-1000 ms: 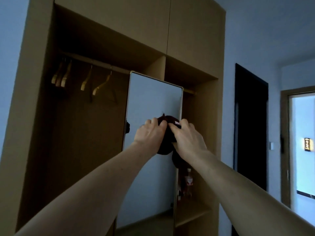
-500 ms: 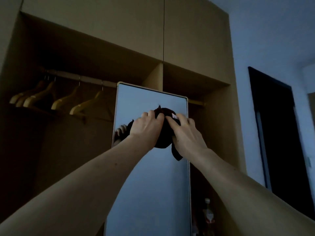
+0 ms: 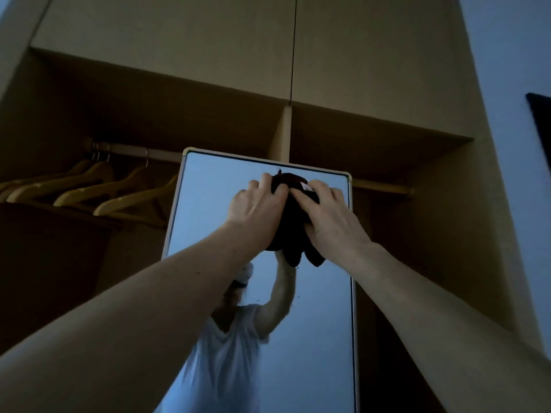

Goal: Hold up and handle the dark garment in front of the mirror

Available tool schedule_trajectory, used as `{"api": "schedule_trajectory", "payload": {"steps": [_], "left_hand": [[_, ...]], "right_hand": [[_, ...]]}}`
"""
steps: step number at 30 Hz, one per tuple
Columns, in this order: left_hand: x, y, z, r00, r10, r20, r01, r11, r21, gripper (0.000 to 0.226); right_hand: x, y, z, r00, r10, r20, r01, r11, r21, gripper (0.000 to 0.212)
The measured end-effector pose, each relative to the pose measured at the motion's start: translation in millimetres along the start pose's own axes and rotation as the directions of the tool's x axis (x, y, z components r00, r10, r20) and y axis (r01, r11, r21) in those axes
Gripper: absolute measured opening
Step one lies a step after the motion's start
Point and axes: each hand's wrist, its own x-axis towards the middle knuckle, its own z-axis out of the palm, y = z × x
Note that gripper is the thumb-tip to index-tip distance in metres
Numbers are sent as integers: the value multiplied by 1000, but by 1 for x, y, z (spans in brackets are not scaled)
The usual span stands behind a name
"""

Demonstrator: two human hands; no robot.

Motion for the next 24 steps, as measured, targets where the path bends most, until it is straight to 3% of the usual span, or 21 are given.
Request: {"api": "schedule_trajectory", "payload": {"steps": [4,11,15,24], "left_hand": [[4,14,23,999,-37,2,37,999,18,63],[-10,24,53,998,-60,-8,60,997,-39,86],[-5,26,58,998,-52,-44,52,999,-17,85],[65,29,41,999,-46,-24,44,996,-72,79]], "right_hand": [[1,22,29,999,-48,-14,49,996,74,60],[-8,39,62,995,-104,-3,103,987,126,77],[-4,50,62,991,-130,-10,130,983,130,75],[49,78,39,999,-16,-39,23,980,200,74]]}}
